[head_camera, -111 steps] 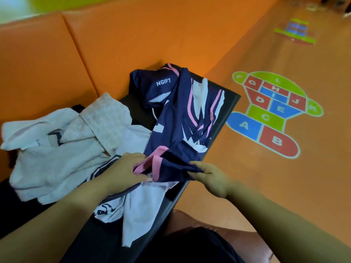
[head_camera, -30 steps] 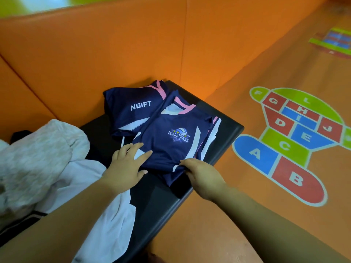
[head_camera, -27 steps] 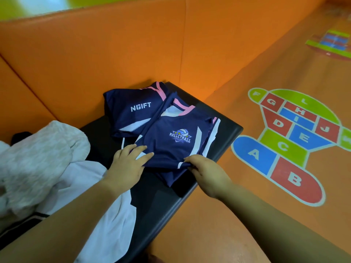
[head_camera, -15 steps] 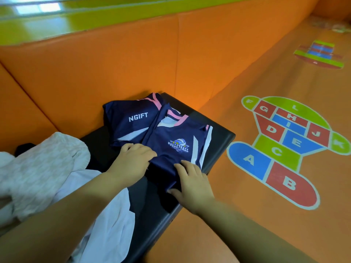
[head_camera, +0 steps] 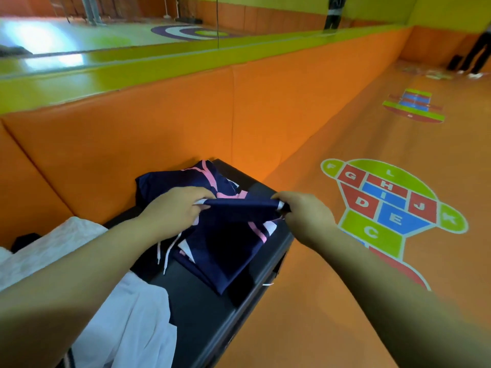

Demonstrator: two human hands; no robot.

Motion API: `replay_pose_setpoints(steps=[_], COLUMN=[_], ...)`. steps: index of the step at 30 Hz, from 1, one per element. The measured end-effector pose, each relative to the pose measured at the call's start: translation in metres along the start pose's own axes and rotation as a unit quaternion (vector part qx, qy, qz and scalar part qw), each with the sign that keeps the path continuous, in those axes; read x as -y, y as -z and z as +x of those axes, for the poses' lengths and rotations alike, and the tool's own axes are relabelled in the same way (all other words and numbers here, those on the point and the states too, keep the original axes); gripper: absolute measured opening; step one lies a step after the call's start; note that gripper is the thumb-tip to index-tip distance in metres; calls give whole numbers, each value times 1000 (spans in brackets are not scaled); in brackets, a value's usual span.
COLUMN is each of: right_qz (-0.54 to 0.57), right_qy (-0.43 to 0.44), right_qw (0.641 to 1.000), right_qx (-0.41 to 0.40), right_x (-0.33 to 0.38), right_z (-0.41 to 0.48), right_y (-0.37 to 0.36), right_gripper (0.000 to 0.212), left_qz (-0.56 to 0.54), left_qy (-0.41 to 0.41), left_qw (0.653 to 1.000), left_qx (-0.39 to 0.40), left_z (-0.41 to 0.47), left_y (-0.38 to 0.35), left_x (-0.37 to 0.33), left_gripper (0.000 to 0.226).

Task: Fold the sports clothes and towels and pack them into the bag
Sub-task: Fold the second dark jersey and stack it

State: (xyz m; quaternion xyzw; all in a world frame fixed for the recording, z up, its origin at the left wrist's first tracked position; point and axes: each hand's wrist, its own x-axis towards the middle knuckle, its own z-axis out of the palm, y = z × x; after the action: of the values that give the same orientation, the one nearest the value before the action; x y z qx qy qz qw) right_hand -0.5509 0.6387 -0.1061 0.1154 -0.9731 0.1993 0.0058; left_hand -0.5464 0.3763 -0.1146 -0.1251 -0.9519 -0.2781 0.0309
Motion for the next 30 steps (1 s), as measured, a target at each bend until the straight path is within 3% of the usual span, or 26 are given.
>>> replay_pose_setpoints(steps=[8, 13, 19, 23, 25, 28, 30], right_qz=[27, 20, 75, 131, 141, 101, 81], right_qy=[66, 83, 91, 133, 146, 161, 156], right_qw=[996, 995, 987, 969, 968, 980, 984], right_qx=[-49, -50, -110, -163, -145, -56, 28], right_x=[19, 30, 54, 66, 64, 50, 38], right_z=[36, 72, 102, 90, 72, 38, 19], right_y=[98, 112, 120, 117, 105, 67, 32], right_gripper=[13, 6, 24, 14, 16, 24, 12], left_qz=[-106, -59, -23, -30, -60, -90, -110], left_qy=[-48, -39, -24, -53, -57, -34, 3], left_qw=[988, 988, 981, 970, 974, 985, 990], left_qx=[-101, -137, -191, -235, -212, -142, -85], left_z=[29, 47, 59, 40, 16, -26, -54], left_y=[84, 104, 142, 156, 148, 114, 83], left_x=[-43, -46, -47, -49, -40, -13, 4], left_gripper=[14, 12, 14, 13, 19, 31, 31])
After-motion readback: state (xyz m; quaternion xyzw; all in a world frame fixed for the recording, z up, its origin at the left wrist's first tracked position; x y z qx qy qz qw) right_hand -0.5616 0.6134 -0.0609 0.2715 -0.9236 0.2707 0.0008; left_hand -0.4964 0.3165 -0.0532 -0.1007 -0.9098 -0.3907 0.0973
